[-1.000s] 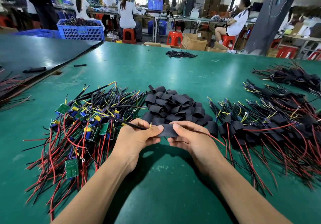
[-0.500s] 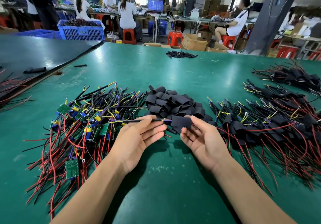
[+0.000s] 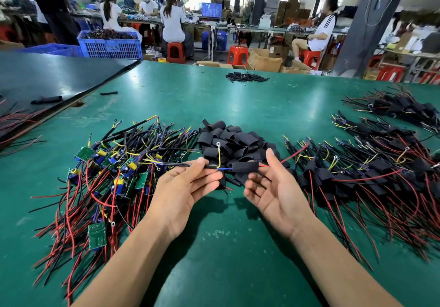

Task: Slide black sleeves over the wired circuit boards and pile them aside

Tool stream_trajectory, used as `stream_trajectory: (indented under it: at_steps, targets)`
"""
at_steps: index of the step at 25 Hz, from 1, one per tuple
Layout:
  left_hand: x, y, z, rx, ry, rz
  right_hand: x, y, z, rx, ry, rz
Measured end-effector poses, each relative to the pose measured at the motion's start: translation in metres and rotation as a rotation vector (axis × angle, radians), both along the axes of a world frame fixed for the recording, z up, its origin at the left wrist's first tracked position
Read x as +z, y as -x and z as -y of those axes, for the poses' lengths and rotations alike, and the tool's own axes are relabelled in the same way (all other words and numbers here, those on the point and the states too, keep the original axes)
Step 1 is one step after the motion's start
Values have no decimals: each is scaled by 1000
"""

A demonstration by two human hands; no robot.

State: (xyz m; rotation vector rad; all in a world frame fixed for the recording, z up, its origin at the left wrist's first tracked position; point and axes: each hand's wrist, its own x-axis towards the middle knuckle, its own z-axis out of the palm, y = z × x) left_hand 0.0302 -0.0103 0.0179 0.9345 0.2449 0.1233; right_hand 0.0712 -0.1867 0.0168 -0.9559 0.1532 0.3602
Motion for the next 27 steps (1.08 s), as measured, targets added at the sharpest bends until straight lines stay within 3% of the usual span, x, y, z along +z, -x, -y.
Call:
stream_trajectory:
  at_steps: [5, 11, 14, 17, 22, 24, 27]
  targets:
    - [0, -2, -1, -35, 3, 35, -2, 3, -2, 6, 36, 2]
    - [0, -2, -3, 4, -29, 67, 3, 11, -4, 289, 112, 124]
    - [-1, -3, -3, 64, -111, 49, 5, 16, -7, 315, 169, 174]
    - [-3, -3, -2, 86, -231, 19, 7, 14, -9, 162, 22, 48]
    - [-8, -2, 0, 74, -392, -43, 12, -3, 21, -370, -429, -88]
    - [-10, -2, 2, 67, -446, -51, 11, -6, 33, -488, -470, -101]
    - [-14, -1, 3, 72, -645, -22, 7, -8, 34, -540, -361, -92]
